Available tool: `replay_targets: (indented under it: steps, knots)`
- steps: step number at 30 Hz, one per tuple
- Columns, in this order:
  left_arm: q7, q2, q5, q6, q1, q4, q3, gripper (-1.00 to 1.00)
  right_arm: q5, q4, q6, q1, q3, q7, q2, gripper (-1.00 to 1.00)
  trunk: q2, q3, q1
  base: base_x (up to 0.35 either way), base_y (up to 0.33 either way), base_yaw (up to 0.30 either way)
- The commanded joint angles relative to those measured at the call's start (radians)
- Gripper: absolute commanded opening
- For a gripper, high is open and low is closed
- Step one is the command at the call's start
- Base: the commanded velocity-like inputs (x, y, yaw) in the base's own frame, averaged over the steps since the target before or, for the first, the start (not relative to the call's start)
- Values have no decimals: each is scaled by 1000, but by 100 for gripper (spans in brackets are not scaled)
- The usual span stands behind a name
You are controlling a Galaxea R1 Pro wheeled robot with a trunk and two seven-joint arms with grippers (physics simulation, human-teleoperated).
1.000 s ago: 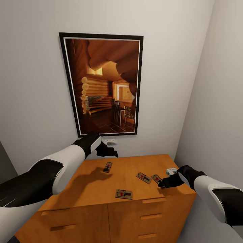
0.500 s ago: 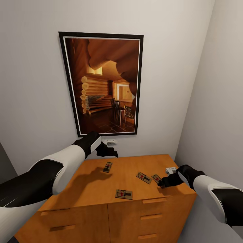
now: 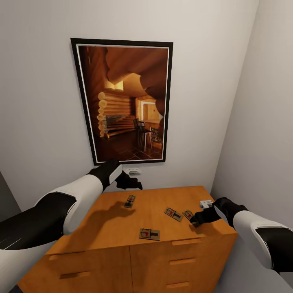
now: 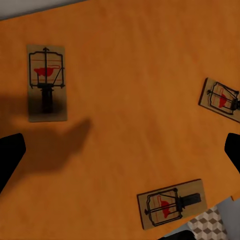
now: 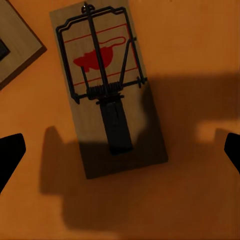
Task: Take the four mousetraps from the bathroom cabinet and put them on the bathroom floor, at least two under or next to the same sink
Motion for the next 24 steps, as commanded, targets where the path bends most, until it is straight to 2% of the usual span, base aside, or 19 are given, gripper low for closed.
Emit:
replay_targets:
  steps: [1,9,20,24]
  knots:
    - [-2,0,8,4,-1,-1,-9,100,5,-2,2,0,7,7,0,100,-2,-2,1,0,0,0]
    - [-2,0,8,4,-1,-1,-9,100,6,-4,1,0,7,1,0,100,-2,-2,1,0,0,0]
    - [-2,0,8,4,-1,-1,-9,100,6,-4,2,-1,7,0,1,100,-79,-37,43,0,0,0]
    - [-2,-1,7,4,-1,-1,-9,100,6,-4,1,-1,8,-1,1,100,-79,-37,43,0,0,0]
